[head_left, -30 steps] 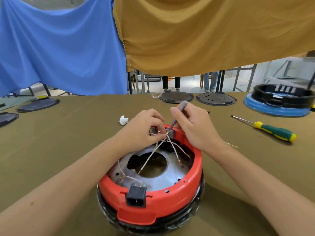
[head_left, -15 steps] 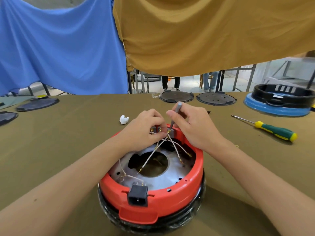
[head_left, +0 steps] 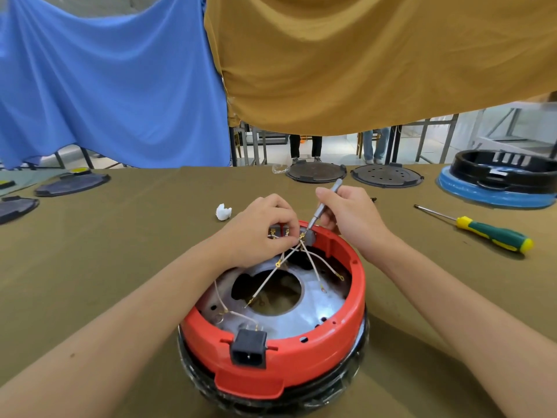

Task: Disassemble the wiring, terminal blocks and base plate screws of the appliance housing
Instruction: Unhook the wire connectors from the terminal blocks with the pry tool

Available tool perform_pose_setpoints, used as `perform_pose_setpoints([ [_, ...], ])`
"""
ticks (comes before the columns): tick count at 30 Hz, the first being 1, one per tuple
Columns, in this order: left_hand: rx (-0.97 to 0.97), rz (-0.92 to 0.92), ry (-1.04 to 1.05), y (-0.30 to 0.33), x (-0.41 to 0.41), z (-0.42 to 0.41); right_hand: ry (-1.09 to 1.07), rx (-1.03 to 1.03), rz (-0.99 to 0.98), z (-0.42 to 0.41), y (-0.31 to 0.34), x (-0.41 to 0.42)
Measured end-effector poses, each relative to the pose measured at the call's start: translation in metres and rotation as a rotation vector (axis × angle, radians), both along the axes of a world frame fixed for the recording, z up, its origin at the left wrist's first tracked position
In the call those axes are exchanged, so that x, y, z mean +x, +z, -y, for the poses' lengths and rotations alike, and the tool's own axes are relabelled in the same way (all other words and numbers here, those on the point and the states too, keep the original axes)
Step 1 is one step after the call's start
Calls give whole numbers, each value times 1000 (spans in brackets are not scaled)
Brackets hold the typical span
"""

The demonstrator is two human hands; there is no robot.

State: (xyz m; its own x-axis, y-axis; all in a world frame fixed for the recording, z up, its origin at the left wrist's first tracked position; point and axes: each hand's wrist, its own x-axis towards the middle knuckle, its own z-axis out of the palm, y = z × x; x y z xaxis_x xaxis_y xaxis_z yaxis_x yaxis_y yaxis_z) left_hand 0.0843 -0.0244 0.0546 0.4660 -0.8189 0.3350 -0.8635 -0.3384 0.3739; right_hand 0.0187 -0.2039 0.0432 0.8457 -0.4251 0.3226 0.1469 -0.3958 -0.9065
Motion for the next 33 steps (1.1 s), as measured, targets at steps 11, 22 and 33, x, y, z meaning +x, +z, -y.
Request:
perform_pose_setpoints([
  [11,6,-2,-1,1,-1,0,-9,-367,152,-7,4,-5],
  [22,25,-40,-6,3,-2,-2,32,-39,9,0,2,7],
  [33,33,-23,-19,3,-2,-1,11,-349,196,-9,3,-11],
])
